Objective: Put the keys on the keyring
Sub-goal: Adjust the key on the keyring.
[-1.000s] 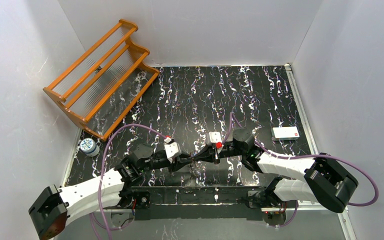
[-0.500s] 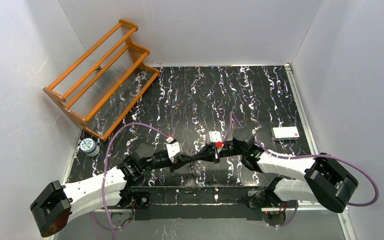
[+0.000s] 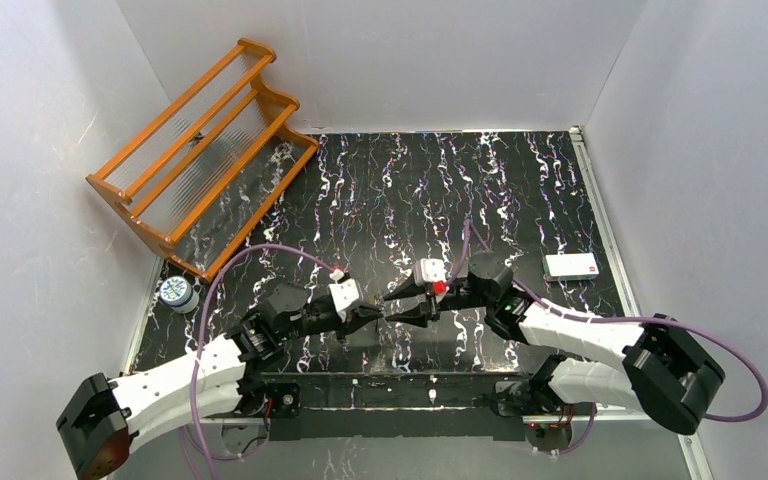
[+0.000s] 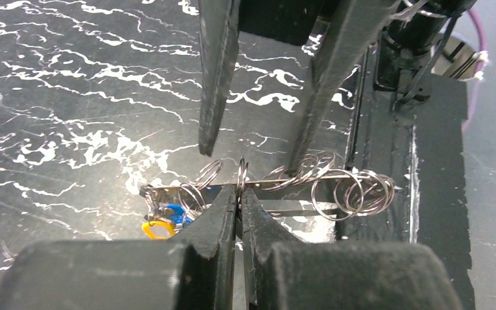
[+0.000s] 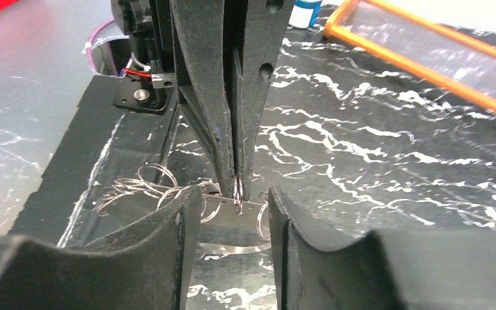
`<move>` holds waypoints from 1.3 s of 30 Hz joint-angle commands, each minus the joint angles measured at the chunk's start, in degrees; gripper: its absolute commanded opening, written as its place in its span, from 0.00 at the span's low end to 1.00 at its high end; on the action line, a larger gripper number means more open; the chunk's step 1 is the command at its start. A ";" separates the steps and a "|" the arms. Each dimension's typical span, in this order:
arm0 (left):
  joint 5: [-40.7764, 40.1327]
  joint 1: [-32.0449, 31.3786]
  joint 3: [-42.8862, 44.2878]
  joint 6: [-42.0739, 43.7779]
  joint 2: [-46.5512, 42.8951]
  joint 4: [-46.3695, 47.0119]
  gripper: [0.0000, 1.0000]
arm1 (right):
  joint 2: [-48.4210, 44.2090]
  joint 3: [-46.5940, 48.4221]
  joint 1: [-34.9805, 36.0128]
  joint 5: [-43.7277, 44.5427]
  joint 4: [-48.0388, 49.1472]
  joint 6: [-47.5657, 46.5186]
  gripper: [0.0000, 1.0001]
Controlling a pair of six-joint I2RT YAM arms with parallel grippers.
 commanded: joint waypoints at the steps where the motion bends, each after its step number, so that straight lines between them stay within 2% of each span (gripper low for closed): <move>1: -2.88 -0.07 6.36 5.62 -1.38 -9.53 0.00 | -4.02 3.98 0.26 4.06 -4.69 -3.55 0.55; 3: -3.57 -0.10 8.81 8.20 -0.50 -14.27 0.00 | -4.93 4.26 0.30 5.71 -4.87 -3.98 0.59; 7: -4.49 -0.13 14.45 13.23 2.74 -23.09 0.00 | -5.05 5.70 0.29 6.81 -5.55 -4.17 0.60; 13: -7.06 -0.12 20.05 17.91 7.20 -32.13 0.00 | -2.22 7.41 0.29 6.05 -6.92 -3.83 0.43; 15: -7.21 -0.11 21.00 18.97 8.02 -33.45 0.00 | -1.60 7.57 0.30 6.13 -7.28 -3.73 0.42; 24: -6.55 -0.13 21.74 20.06 8.51 -34.13 0.00 | 0.48 7.38 0.25 8.43 -5.33 -2.41 0.46; 39: -3.62 -0.14 19.23 17.34 11.07 -28.82 0.00 | 6.45 6.57 0.29 3.92 -2.64 -1.10 0.42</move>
